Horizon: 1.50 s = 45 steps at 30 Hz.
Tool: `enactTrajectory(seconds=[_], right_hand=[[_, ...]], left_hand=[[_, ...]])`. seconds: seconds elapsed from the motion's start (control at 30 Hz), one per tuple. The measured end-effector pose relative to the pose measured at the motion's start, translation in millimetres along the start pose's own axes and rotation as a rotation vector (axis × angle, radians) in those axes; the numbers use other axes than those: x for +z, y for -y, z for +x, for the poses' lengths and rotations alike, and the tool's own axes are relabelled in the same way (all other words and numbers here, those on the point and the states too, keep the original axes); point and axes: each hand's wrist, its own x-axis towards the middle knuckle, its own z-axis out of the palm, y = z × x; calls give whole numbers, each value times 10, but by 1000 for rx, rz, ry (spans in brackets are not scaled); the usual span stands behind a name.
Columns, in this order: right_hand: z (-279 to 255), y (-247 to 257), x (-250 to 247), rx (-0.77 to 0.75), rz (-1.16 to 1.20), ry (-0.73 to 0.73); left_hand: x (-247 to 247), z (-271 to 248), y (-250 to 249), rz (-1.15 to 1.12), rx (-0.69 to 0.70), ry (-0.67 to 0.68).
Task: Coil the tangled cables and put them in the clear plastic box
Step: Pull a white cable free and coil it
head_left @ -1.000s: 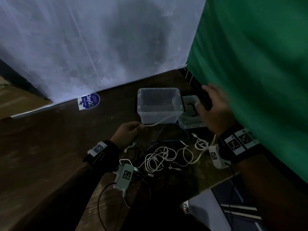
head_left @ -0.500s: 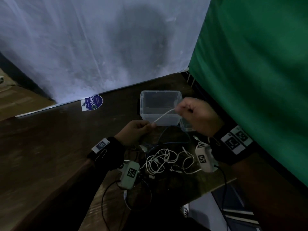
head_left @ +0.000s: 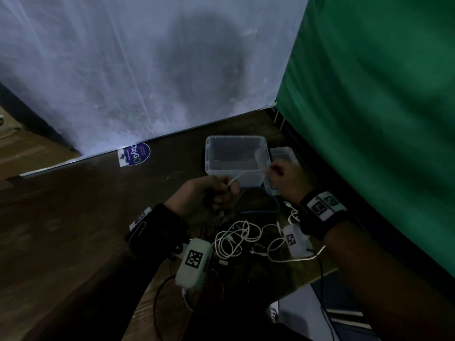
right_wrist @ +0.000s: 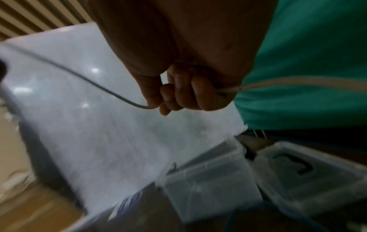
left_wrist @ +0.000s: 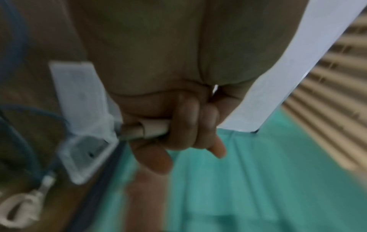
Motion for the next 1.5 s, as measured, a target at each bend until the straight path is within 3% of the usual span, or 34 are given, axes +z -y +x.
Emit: enactTrajectory(seconds=[0.1, 0.27, 0.4, 0.53, 0.63, 0.8, 0.9, 1.0, 1.07, 1.17, 1.3, 1.4, 1.5], right_hand=[[-220, -65, 405, 28, 60, 225], [-529, 58, 655, -36, 66, 453], [-612, 237, 550, -171, 52, 419], [-600, 459, 319, -225, 20, 371], [-560, 548, 135, -201, 80, 323], [-337, 455, -58, -241, 78, 36], [-258, 362, 7, -111, 208, 70], [-250, 268, 147, 43, 369, 94], [-333, 251, 262, 63, 398, 156], [-509, 326, 401, -33, 300, 259], [-663, 387, 447, -124, 67, 410], [-733, 494, 371, -180, 52, 436], [-716, 616, 214, -201, 82, 393]], left_hand=[[45, 72, -53, -121, 90, 8], [-180, 244, 13, -180, 216, -218], [-302, 295, 139, -112, 237, -347], [-259, 312, 276, 265, 181, -394], [-197, 301, 342, 480, 99, -344], [-42, 218, 350, 271, -1, -260], [62, 171, 253, 150, -25, -136], [70, 152, 140, -112, 47, -39], [20, 167, 105, -291, 83, -28], [-85, 239, 140, -405, 172, -150], [-273, 305, 239, -397, 301, -363], [-379, 291, 291, -269, 338, -456], [-439, 255, 367, 41, 286, -515]])
